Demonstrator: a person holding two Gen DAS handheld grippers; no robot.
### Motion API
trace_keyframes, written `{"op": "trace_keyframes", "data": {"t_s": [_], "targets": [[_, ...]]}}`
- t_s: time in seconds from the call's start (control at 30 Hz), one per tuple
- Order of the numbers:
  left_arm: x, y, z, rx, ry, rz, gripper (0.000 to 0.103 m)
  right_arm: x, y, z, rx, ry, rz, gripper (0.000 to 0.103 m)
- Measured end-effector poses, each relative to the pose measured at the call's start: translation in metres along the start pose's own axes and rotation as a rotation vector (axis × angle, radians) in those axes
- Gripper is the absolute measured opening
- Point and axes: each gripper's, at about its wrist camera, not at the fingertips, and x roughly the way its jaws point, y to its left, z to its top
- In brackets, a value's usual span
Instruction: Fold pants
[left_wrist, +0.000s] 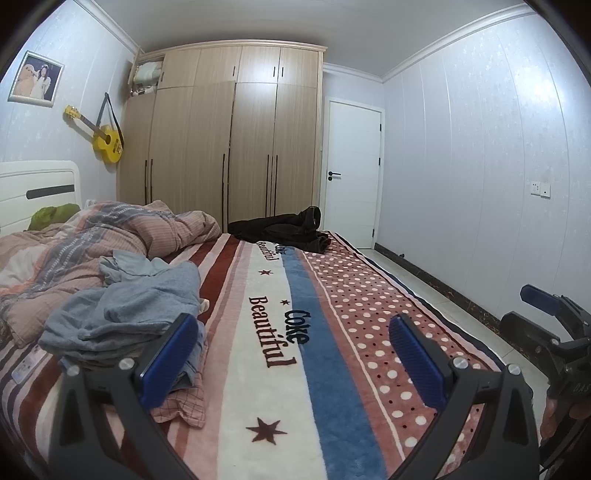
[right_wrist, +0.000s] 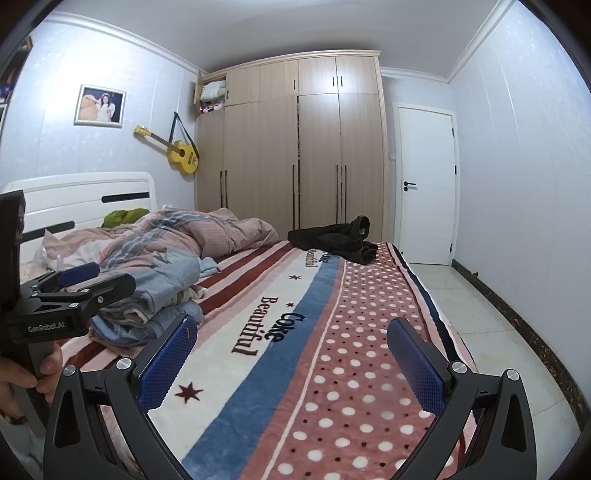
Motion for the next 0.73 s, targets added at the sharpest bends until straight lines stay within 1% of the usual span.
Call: {"op": "trace_keyframes", "data": {"t_s": [0.67,0.73], "targets": [[0.0015,0.0007,-0.0026,0.001,0.003,-0.008,0.102,0.0005,-0.0002,-0.0004,0.001,0.001,0.000,0.103],[0.0017,0.0015,-0.0032,-0.005,0.001,0.002,0.102,0.0006,-0.0004,-0.0004,0.002,0.001,0.001,0.103]]}}
